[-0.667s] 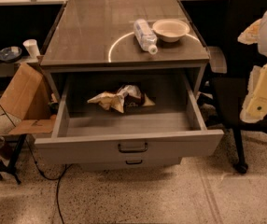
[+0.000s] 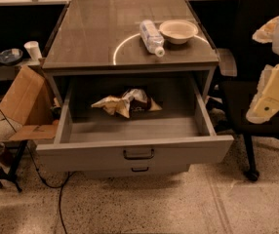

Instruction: Pick brown chip bag from top drawer and place on counter

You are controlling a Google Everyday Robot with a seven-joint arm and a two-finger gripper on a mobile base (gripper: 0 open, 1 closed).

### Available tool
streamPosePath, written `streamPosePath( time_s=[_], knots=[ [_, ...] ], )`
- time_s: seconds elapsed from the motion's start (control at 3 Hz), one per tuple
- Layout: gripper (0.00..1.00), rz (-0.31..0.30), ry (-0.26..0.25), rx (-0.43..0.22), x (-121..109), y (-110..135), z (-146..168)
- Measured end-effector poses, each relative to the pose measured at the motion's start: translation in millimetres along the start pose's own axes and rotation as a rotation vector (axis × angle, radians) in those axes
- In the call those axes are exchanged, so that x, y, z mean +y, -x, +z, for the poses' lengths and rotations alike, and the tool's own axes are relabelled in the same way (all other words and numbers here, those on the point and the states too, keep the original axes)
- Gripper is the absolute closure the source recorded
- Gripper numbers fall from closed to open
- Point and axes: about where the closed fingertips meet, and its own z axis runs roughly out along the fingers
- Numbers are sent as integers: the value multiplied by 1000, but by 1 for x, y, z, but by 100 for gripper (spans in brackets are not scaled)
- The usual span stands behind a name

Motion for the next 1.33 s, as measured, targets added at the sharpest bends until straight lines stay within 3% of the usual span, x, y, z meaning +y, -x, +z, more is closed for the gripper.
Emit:
streamPosePath(
  time_s=[0.33, 0.67, 1.0, 1.33],
  knots=[
    [0, 82, -1, -130, -26, 43, 25],
    [0, 199, 75, -242, -55, 114, 69],
    [0, 355, 205, -306, -68, 172, 116],
    [0, 449, 242, -301, -68, 180, 125]
  ],
)
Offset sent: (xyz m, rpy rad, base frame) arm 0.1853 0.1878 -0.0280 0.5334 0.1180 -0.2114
